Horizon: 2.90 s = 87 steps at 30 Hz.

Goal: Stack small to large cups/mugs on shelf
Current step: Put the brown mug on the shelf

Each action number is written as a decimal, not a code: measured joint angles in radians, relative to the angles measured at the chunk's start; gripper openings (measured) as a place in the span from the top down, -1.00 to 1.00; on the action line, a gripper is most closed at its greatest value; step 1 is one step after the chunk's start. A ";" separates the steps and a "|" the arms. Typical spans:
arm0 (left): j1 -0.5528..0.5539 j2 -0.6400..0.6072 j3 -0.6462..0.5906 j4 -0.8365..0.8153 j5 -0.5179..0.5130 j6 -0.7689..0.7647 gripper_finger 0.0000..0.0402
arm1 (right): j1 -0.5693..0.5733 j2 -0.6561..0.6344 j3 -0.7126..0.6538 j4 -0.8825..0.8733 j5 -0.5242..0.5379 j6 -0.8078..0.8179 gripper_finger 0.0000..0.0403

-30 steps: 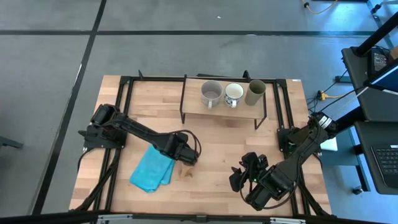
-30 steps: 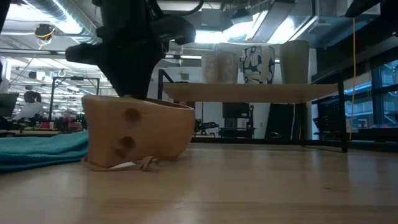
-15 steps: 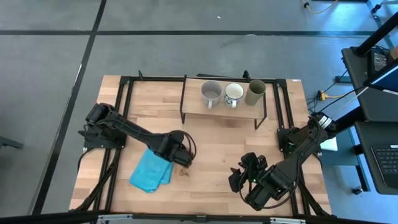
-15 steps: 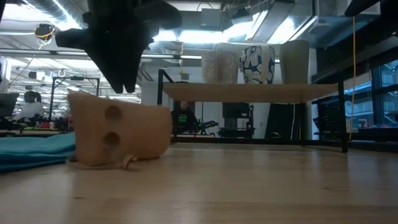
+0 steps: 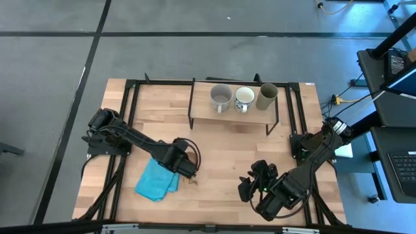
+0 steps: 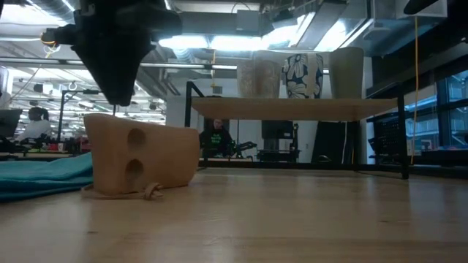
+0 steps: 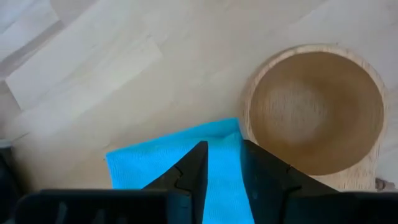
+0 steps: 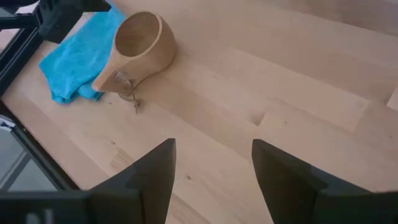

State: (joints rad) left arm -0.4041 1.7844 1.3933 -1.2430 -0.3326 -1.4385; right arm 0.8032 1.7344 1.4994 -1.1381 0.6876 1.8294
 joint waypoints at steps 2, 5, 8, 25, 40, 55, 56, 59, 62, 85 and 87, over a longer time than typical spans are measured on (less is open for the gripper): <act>0.000 0.000 0.000 0.002 0.011 0.009 0.55 | -0.001 0.000 0.000 0.003 0.000 0.001 -0.06; 0.006 0.000 0.000 0.007 0.030 0.009 0.57 | -0.007 0.000 0.000 0.007 0.000 0.002 -0.06; 0.014 0.000 0.000 0.007 0.049 -0.026 0.57 | -0.015 0.000 0.000 0.017 0.000 0.002 -0.06; 0.017 -0.008 0.017 0.106 0.187 -0.234 0.57 | -0.023 0.000 0.000 0.062 0.026 0.002 -0.06; 0.013 -0.212 0.268 -0.088 0.281 0.261 0.57 | -0.023 0.000 0.000 0.053 0.018 -0.003 -0.06; 0.019 -0.250 0.457 0.014 0.285 0.789 0.57 | -0.023 0.000 0.000 0.047 0.017 -0.001 -0.06; 0.019 -0.250 0.457 0.028 0.275 0.770 0.57 | -0.023 0.000 0.000 0.047 0.017 -0.001 -0.06; 0.025 -0.240 0.456 0.040 0.261 0.663 0.57 | -0.024 0.000 0.000 0.047 0.016 0.004 -0.06; 0.037 -0.231 0.430 -0.004 0.264 0.561 0.57 | -0.024 0.000 0.000 0.045 0.016 0.028 -0.06; 0.065 -0.226 -0.146 0.187 0.180 -0.190 0.57 | -0.024 0.000 0.000 0.016 0.018 0.025 -0.06; 0.066 -0.226 -0.157 0.203 0.135 -0.225 0.57 | -0.024 0.000 0.000 0.016 0.018 0.025 -0.06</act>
State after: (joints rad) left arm -0.3378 1.5581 1.2361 -1.0402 -0.1977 -1.6632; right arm 0.7792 1.7348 1.4998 -1.1225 0.7055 1.8542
